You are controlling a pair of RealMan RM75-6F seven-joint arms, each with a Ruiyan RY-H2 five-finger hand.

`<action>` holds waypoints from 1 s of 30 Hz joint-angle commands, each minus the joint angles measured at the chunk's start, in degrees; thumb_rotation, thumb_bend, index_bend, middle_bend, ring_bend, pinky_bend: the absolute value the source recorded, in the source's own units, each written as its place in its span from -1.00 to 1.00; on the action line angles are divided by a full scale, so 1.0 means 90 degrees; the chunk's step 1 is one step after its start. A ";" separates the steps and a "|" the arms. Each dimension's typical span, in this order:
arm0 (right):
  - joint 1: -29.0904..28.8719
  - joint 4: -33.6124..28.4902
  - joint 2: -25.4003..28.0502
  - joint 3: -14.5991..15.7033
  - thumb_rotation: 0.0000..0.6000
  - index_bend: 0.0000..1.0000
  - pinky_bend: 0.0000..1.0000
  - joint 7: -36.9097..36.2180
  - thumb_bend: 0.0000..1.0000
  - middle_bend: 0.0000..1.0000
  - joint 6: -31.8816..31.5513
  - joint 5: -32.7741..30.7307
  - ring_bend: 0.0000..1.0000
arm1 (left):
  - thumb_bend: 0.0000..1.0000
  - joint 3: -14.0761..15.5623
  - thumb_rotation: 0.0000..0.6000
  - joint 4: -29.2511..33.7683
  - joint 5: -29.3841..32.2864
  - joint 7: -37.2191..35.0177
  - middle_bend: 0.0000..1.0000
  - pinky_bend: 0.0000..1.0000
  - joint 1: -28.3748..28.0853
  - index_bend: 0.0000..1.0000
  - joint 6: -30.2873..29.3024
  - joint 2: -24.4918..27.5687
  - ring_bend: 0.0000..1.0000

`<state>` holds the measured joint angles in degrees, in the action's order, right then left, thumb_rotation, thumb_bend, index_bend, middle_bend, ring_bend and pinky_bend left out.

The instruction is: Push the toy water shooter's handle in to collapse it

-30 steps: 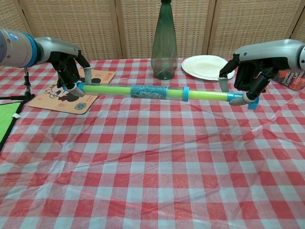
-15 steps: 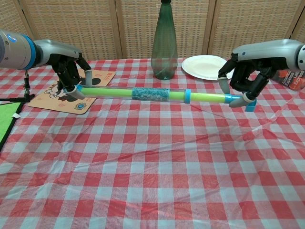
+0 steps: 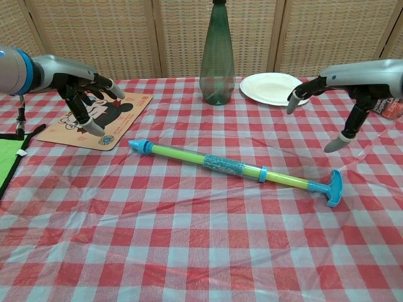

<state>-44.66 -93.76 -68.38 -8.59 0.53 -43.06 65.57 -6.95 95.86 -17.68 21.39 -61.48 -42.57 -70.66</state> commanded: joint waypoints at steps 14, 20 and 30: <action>0.1424 -0.0018 0.0206 0.0307 1.00 -0.83 -1.00 -0.0765 -0.54 -1.00 -0.2063 0.0923 -1.00 | -0.58 0.0476 1.00 0.1040 -0.4240 -0.1257 -1.00 -1.00 0.2363 -0.90 -0.2853 0.0419 -1.00; 0.2278 0.0284 -0.0068 0.0587 1.00 -0.94 -1.00 -0.0924 -0.54 -1.00 -0.3542 0.1693 -1.00 | -0.58 0.1114 1.00 0.0551 -0.5829 -0.1094 -1.00 -1.00 0.3470 -0.99 -0.4526 0.0002 -1.00; 0.3308 0.0876 -0.0452 0.0972 1.00 -0.99 -1.00 -0.1191 -0.54 -1.00 -0.4939 0.2365 -1.00 | -0.58 0.1754 1.00 -0.0355 -0.6769 -0.1472 -1.00 -1.00 0.4868 -1.00 -0.5642 -0.0467 -1.00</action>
<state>-16.10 -86.80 -71.73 -0.63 -9.13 -86.38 85.86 7.71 94.28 -77.21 9.61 -19.46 -92.10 -73.81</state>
